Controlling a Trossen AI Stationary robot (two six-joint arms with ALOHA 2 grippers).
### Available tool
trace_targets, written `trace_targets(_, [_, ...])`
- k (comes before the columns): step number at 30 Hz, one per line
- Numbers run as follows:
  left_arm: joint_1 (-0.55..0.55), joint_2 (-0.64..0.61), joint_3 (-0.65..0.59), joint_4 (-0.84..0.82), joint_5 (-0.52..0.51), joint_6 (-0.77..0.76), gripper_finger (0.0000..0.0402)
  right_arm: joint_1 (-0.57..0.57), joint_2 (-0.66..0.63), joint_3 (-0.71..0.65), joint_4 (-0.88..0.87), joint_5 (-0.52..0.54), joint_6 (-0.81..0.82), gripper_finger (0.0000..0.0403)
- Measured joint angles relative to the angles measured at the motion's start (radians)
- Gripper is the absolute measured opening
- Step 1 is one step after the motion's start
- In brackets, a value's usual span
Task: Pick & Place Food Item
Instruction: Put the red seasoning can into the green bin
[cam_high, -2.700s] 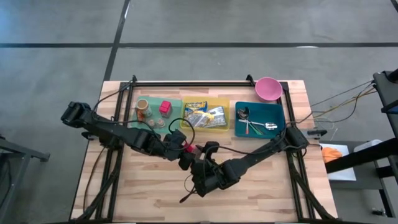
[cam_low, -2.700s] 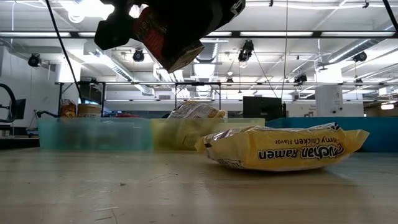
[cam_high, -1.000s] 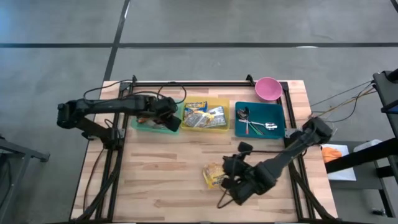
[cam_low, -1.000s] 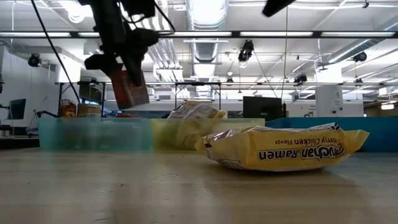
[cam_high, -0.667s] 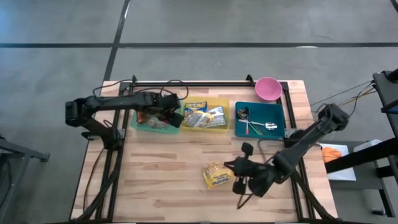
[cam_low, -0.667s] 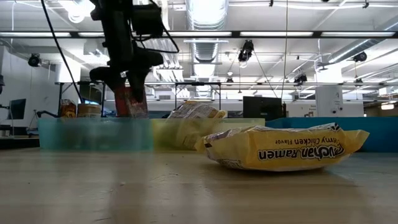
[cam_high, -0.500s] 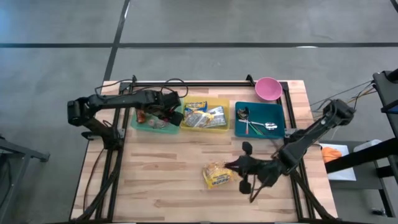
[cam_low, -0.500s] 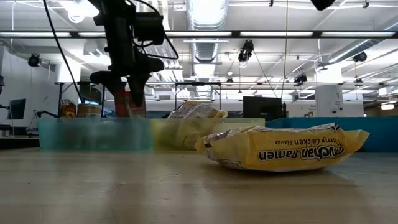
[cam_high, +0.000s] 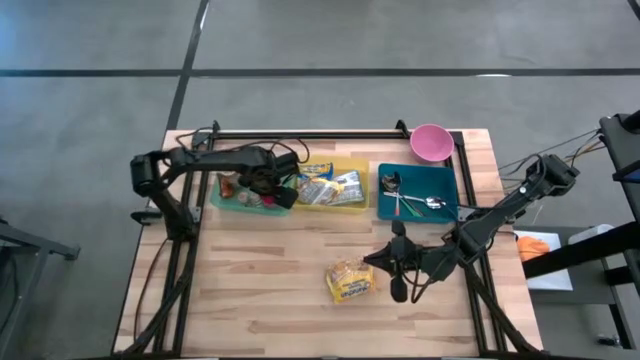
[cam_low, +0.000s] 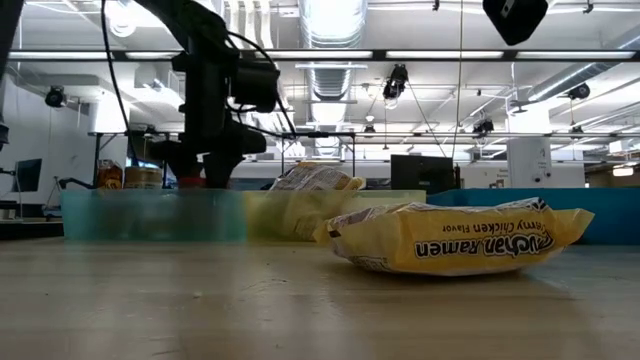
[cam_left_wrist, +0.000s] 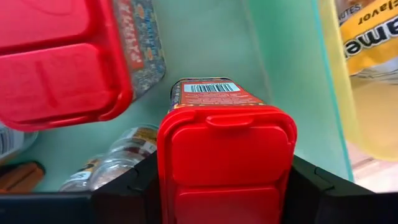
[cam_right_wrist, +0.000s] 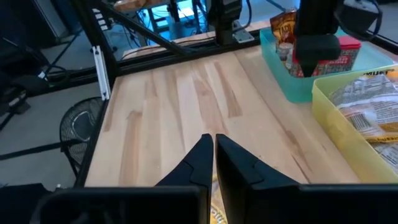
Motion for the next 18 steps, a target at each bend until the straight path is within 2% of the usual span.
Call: trace_targets(18, [0.005, 0.029, 0.04, -0.064, 0.02, 0.004, 0.0211, 0.0, 0.001, 0.0, -0.002, 0.001, -0.012, 0.0017])
